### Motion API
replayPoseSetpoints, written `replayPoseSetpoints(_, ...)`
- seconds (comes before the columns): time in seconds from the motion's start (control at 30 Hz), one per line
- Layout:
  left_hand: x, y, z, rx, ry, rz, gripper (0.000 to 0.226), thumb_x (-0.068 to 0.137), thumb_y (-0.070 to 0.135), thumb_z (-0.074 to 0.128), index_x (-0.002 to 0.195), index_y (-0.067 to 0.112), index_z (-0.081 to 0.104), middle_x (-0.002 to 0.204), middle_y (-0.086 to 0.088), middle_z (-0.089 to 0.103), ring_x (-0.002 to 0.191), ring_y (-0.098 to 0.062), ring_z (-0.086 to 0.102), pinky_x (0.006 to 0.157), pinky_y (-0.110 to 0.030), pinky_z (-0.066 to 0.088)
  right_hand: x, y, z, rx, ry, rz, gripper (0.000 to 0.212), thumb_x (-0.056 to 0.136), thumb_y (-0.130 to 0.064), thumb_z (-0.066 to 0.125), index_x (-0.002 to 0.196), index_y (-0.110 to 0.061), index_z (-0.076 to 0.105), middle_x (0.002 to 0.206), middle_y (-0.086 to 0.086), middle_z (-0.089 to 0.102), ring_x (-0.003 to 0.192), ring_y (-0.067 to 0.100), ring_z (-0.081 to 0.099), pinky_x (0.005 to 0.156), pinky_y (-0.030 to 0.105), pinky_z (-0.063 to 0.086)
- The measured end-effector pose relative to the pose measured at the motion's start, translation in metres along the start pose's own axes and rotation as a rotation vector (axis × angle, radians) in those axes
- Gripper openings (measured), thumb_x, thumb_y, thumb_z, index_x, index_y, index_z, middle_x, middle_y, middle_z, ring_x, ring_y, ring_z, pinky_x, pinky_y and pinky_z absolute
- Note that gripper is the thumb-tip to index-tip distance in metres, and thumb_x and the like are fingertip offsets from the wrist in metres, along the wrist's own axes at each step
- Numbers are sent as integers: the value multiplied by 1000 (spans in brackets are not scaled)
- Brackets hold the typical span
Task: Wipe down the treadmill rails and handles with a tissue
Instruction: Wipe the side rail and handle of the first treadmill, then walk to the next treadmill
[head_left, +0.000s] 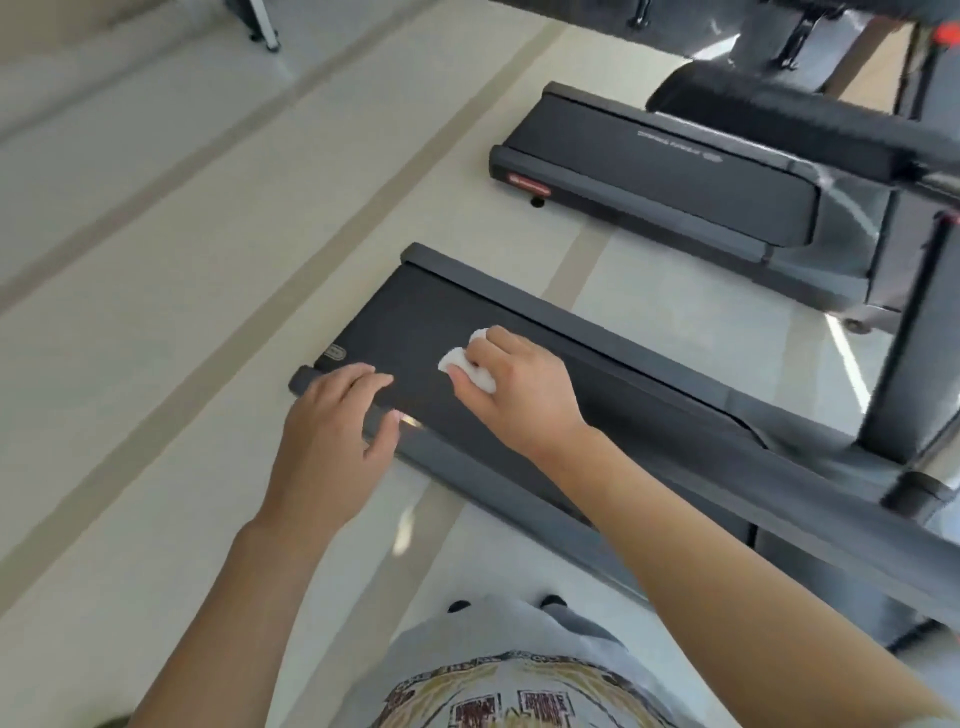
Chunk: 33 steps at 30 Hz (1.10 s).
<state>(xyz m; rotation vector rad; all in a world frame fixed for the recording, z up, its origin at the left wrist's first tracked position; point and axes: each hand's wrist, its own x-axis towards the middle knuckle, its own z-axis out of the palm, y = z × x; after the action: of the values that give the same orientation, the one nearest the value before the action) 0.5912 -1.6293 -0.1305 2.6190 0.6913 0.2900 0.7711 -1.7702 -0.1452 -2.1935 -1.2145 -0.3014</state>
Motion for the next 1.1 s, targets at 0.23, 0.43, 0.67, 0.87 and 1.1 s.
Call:
replayPoseSetpoints(0.23,-48,-63,-41,3,168,-284,34,103,28,59,135,16,65,142,-1,59,130,-26,53,107,-46,47,38,-88,47,254,-99,-112,31,100,-40,61,78,-18,65,73,-4,50,62,19,45,50,36,46)
replayPoseSetpoints(0.43,-63,-103,-72,21,293,-454,43,98,38,53,134,18,66,141,0,59,130,-25,52,106,-46,48,83,-138,84,403,-145,-250,37,99,-45,56,81,-14,66,74,-4,52,60,18,46,49,38,46)
replayPoseSetpoints(0.67,-28,-146,-105,44,408,-602,45,98,40,51,135,19,65,142,2,58,129,-24,50,106,-46,47,159,-177,123,501,-250,-343,26,94,-35,67,75,-25,54,71,-8,46,61,15,40,50,27,35)
replayPoseSetpoints(0.87,20,-164,-129,61,474,-658,44,98,39,51,135,20,65,141,4,57,128,-20,48,106,-46,47,229,-184,155,592,-353,-324,31,97,-43,57,79,-18,61,76,-2,55,67,21,53,60,42,51)
replayPoseSetpoints(1.1,40,-199,-150,84,519,-763,32,104,27,62,135,22,65,143,6,56,131,-21,47,105,-51,49,271,-205,197,655,-498,-316,31,98,-37,63,75,-17,55,76,0,53,69,21,52,63,39,49)
